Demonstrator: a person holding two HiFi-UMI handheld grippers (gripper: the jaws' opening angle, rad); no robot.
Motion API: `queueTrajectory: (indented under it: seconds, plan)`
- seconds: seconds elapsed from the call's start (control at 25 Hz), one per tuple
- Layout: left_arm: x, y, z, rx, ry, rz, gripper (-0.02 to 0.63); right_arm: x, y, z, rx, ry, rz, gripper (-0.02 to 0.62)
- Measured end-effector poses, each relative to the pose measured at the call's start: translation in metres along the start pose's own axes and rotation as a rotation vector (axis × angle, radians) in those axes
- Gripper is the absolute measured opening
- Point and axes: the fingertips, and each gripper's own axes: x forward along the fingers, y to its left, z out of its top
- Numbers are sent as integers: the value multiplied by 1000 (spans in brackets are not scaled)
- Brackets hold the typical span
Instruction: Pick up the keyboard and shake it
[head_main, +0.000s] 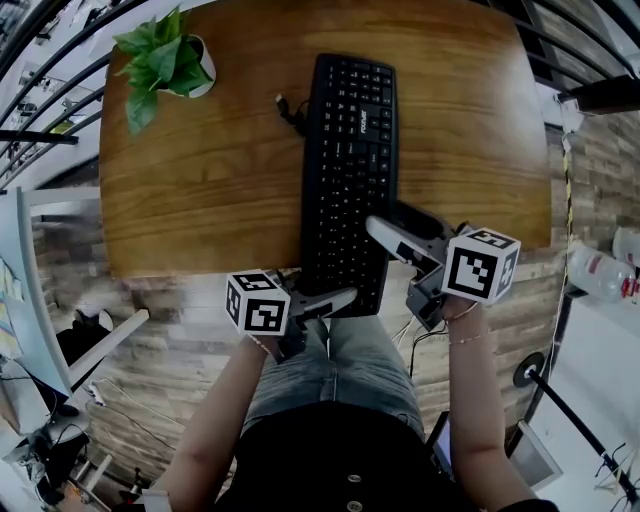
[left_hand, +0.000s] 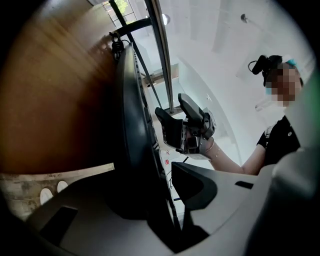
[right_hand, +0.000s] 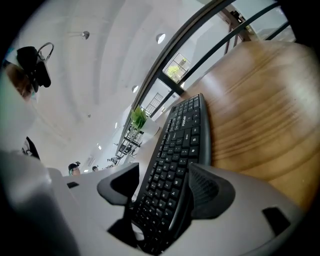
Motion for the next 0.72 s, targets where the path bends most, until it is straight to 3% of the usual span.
queueTrajectory:
  seconds: [0.2, 0.48, 0.72]
  plan:
    - [3, 6, 0, -14, -37, -18, 138, -5, 3, -3, 21, -73, -7, 284]
    - [1, 7, 7, -75, -105, -54, 137, -6, 8, -12, 45, -98, -4, 284]
    - [-1, 11, 4, -76, -109, -36, 187, -7, 9, -17, 49, -98, 0, 284]
